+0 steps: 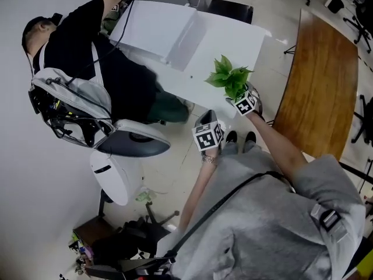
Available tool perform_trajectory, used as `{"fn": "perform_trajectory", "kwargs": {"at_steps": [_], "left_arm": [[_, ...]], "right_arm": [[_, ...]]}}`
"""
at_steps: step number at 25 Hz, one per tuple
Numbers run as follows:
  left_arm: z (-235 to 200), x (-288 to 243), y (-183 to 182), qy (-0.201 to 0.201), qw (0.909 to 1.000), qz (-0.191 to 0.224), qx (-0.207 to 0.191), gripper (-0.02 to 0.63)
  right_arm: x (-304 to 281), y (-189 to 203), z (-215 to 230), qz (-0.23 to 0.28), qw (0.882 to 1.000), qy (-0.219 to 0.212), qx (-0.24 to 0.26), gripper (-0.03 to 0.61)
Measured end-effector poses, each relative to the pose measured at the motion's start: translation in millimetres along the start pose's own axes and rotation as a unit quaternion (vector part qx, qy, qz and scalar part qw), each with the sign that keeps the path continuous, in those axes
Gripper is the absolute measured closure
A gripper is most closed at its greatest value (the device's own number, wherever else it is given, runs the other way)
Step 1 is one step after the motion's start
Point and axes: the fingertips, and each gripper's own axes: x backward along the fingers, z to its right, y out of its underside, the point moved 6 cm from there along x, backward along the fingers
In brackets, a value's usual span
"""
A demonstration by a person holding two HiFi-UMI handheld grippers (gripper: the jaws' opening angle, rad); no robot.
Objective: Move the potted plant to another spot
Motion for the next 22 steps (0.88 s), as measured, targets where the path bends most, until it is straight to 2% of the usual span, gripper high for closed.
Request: {"fn": "perform_trajectory", "kwargs": {"at_steps": [2,6,9,10,12,13,15,17,20,22], "left_arm": [[15,-14,-7,0.022,0.9996,-0.006,-0.02,0.598],[67,-46,-24,0.073,0.9949,-0.017,-0.067,0.598],[122,-68,-30,0.119,0.9868,-0.025,-0.107,0.598],[144,-75,-30,0.142,0.9811,-0.031,-0.127,0.598],[189,-86,-23,0.19,0.9658,-0.049,-0.169,0.598],[208,-90,-18,0.21,0.9579,-0.058,-0.186,0.598],[240,-93,-6,0.24,0.9442,-0.072,-0.214,0.598],[262,-93,4,0.261,0.9323,-0.083,-0.236,0.598],[282,-88,14,0.282,0.9187,-0.094,-0.26,0.598],[286,-87,17,0.288,0.9136,-0.099,-0.27,0.598]], "right_arm": [[14,4,12,0.015,0.999,0.014,-0.032,0.031],[52,36,60,0.03,0.993,0.062,-0.091,0.032],[96,101,114,-0.003,0.981,0.127,-0.149,0.032],[115,134,131,-0.023,0.971,0.159,-0.178,0.032],[156,202,154,-0.063,0.944,0.217,-0.241,0.031],[173,231,159,-0.076,0.931,0.237,-0.268,0.031],[196,268,163,-0.085,0.915,0.26,-0.297,0.029],[207,290,161,-0.094,0.905,0.272,-0.313,0.029],[214,294,160,-0.066,0.904,0.28,-0.317,0.023],[214,295,160,-0.049,0.903,0.282,-0.32,0.016]]}}
